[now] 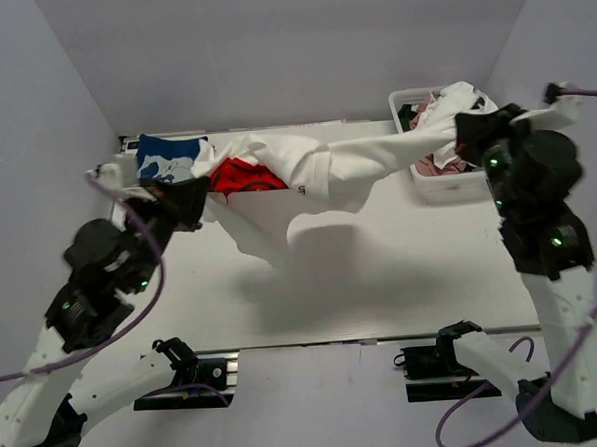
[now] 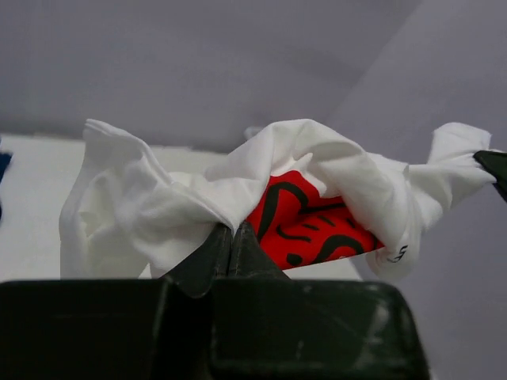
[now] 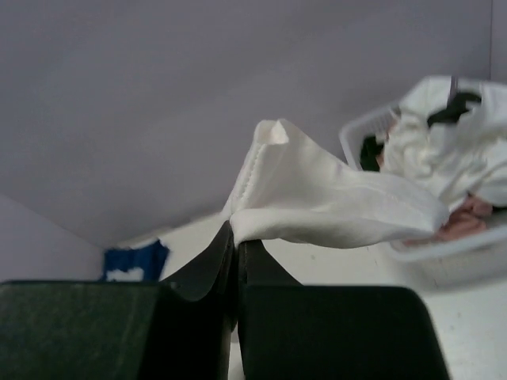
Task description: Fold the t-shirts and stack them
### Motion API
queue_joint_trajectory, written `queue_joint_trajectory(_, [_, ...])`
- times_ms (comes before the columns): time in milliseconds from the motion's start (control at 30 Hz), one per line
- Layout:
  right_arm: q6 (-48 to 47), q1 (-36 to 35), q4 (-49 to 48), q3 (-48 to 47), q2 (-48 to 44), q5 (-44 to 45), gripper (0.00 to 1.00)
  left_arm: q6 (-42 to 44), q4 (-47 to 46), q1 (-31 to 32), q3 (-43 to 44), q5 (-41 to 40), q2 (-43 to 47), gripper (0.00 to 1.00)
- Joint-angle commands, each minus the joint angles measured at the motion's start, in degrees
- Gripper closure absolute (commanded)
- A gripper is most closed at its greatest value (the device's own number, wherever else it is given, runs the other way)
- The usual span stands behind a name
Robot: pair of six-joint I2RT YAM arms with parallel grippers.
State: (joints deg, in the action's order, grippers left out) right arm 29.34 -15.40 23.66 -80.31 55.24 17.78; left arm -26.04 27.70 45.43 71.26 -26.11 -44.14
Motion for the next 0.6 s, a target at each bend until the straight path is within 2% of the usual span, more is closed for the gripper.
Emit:
queue_joint_trajectory(0, [-3.5, 0.4, 5.6, -8.2, -3.1, 1.3, 1.00, 4.4, -2.2, -1.0, 4.7, 7.4, 4.7, 1.00])
queue_joint_trajectory(100, [-5.1, 0.4, 8.1, -12.7, -6.5, -1.2, 1.00, 5.2, -1.6, -1.0, 6.8, 12.9, 6.7, 1.00])
queue_joint_trajectory(233, [-6.1, 0.5, 9.1, -16.4, -6.6, -4.6, 1.00, 3.9, -1.1, -1.0, 7.0, 14.3, 8.0, 1.00])
queue_joint_trajectory(333, [-6.3, 0.5, 9.8, -17.1, -4.2, -5.0, 1.00, 2.0, -0.6, -1.0, 7.0, 9.2, 6.2, 1.00])
queue_joint_trajectory(433, [-5.9, 0.5, 10.6, -14.3, 3.3, -3.8, 1.00, -1.4, 2.4, -1.0, 5.0, -2.6, 0.1, 1.00])
queue_joint_trajectory(500, [-6.2, 0.7, 9.6, -11.1, 8.6, -5.2, 1.00, -4.3, 2.4, -1.0, 1.0, -13.1, -3.6, 0.99])
queue_joint_trajectory(567, [-5.5, 0.9, 8.7, -7.0, 15.4, -5.9, 1.00, -8.3, 6.6, -1.5, -1.2, -20.7, -11.5, 0.79])
